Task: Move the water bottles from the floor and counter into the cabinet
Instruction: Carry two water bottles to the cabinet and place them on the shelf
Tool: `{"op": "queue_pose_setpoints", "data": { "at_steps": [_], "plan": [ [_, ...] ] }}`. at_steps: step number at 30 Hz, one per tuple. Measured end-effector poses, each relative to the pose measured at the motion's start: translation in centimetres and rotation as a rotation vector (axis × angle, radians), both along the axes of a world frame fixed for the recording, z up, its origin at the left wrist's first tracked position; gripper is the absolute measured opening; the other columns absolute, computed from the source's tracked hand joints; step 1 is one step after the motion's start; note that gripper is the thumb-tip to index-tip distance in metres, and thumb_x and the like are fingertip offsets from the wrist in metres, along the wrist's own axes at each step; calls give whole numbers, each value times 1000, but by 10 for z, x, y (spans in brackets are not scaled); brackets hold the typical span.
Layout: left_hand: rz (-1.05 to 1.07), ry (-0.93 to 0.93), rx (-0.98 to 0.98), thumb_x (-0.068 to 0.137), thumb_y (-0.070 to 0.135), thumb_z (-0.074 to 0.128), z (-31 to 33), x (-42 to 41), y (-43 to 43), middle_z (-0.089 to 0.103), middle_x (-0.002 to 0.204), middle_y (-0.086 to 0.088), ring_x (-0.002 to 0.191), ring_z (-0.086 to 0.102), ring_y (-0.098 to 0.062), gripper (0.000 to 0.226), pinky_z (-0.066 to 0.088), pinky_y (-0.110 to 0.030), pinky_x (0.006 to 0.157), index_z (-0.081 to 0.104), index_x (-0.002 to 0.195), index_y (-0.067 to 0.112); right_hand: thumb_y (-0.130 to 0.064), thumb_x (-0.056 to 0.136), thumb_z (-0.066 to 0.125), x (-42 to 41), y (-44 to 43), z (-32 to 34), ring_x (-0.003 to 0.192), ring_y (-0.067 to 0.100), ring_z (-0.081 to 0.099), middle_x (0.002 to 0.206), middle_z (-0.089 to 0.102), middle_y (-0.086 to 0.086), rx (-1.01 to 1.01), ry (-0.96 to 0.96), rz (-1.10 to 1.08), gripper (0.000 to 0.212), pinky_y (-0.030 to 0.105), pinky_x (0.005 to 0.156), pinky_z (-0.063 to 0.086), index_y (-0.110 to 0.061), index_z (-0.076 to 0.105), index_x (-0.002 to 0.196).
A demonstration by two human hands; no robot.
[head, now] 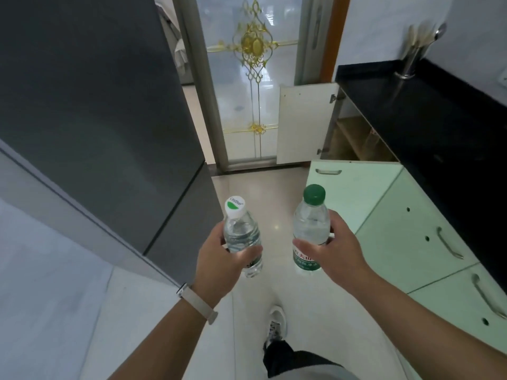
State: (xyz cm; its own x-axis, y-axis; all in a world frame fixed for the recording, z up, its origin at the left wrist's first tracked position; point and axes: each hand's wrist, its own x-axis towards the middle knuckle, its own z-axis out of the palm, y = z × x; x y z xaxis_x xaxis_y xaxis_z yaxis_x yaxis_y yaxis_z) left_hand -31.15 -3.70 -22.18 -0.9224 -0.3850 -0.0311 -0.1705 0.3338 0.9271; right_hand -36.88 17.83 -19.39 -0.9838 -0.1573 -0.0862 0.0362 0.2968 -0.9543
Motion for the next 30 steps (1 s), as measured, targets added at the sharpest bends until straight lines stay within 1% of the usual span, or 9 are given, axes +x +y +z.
{"op": "queue_pose_setpoints", "data": {
  "at_steps": [2,5,7,10,14,18,21,26,30],
  "plan": [
    [-1,-18,-22,67,20,90,2,-35,-11,73,90,15,83,68,0,46,53,-18,75,66,105,27,-18,72,87,-35,-11,-2,89,3,64,100,66,-14,-1,-13,-8,47,20,73,50,-45,55,93],
    [-22,-35,-65,67,14,91,11,-90,-29,72,89,14,80,66,6,46,47,-6,68,66,104,23,-20,69,88,-86,-23,-5,88,8,66,102,67,-11,-16,-38,-48,49,21,72,52,-44,56,97],
    [-31,-25,-91,66,15,92,17,-126,-40,73,91,14,81,67,8,47,47,-5,68,67,106,22,-23,68,89,-119,-31,-6,89,10,66,103,66,-9,-17,-50,-54,50,24,75,53,-41,56,102],
    [-42,8,-96,67,19,91,24,-173,-56,74,95,12,86,69,1,47,50,-11,73,66,106,26,-26,69,88,-161,-41,-3,90,8,64,103,65,-9,4,-45,-53,50,22,72,50,-37,55,105],
    [-59,15,-61,65,16,93,29,-226,-75,74,96,9,87,71,-4,49,56,-25,79,67,104,28,-21,71,87,-199,-48,7,89,3,62,100,64,-14,-9,-50,-83,48,15,67,45,-41,54,101],
    [-104,22,-31,64,11,93,28,-285,-92,74,95,12,85,70,-2,51,53,-17,74,67,105,26,-16,73,86,-237,-49,8,82,-1,64,95,64,-18,-19,-58,-136,48,13,66,46,-42,54,98],
    [-171,12,4,67,6,90,24,-336,-101,73,97,11,86,69,2,51,52,-11,70,66,109,24,-19,73,86,-272,-58,3,86,1,65,98,66,-17,-15,-67,-192,48,16,69,48,-41,55,103],
    [-342,-4,22,69,9,90,6,-438,-115,74,96,11,89,70,-1,49,55,-15,70,67,108,27,-20,71,86,-343,-85,-3,87,3,66,97,67,-9,1,-31,-292,45,22,74,56,-37,57,102],
    [-476,-41,28,69,19,91,-2,-522,-128,75,101,9,91,71,-4,54,59,-28,81,67,117,24,-16,73,84,-399,-109,5,90,7,66,92,66,-6,26,-16,-343,41,28,76,59,-37,59,98]
  ]
}}
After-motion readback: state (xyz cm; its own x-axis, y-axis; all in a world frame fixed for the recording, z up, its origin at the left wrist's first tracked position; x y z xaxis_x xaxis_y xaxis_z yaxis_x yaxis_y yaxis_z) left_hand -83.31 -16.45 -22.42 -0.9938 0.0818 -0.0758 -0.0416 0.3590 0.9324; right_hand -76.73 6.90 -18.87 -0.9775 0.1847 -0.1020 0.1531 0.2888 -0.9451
